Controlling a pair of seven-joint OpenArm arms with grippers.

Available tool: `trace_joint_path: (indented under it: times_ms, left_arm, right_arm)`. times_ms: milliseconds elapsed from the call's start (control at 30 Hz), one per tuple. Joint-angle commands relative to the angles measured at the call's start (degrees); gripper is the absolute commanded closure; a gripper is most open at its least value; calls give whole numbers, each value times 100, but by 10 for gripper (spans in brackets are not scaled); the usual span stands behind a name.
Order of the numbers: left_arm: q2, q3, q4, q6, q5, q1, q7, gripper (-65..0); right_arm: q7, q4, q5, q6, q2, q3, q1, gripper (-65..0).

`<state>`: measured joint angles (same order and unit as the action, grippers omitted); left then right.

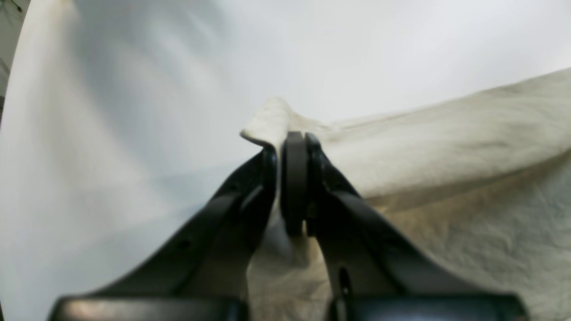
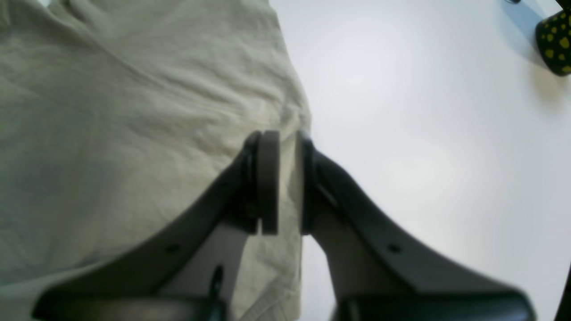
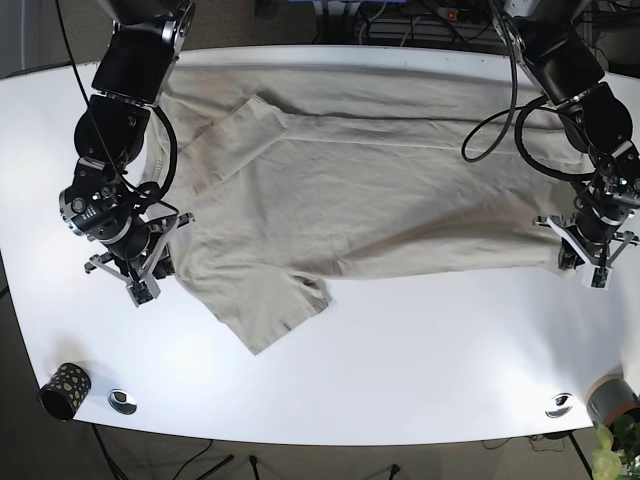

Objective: Fold the T-shirt properly
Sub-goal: 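Lift the hem with both grippers and fold it over toward the collar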

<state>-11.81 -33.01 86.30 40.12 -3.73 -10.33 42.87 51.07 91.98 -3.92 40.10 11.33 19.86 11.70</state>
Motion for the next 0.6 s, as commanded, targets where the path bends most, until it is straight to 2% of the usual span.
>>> trace_joint_path:
  times_ms: [0, 133, 233, 333, 567]
  left_arm:
    - [-98, -8, 77, -12, -98, -115, -116, 0]
    - [-107, -8, 77, -12, -80, -123, -116, 0]
    - [-98, 18, 7, -12, -80, -123, -116, 0]
    - [-98, 18, -63, -12, -80, -132, -116, 0]
    - [-124, 18, -72, -12, -80, -141, -116, 0]
  right_arm:
    - [-118, -420, -34, -10, 76, -3, 320, -105]
    - [-513, -1282, -8, -10, 93, 23, 733, -258]
    - [-997, -1985, 1, -10, 128, 14, 997, -339]
    - [-1340, -2785, 1, -10, 251, 6, 1322, -361]
    - [-2175, -4368, 1, -10, 471, -12, 1832, -361]
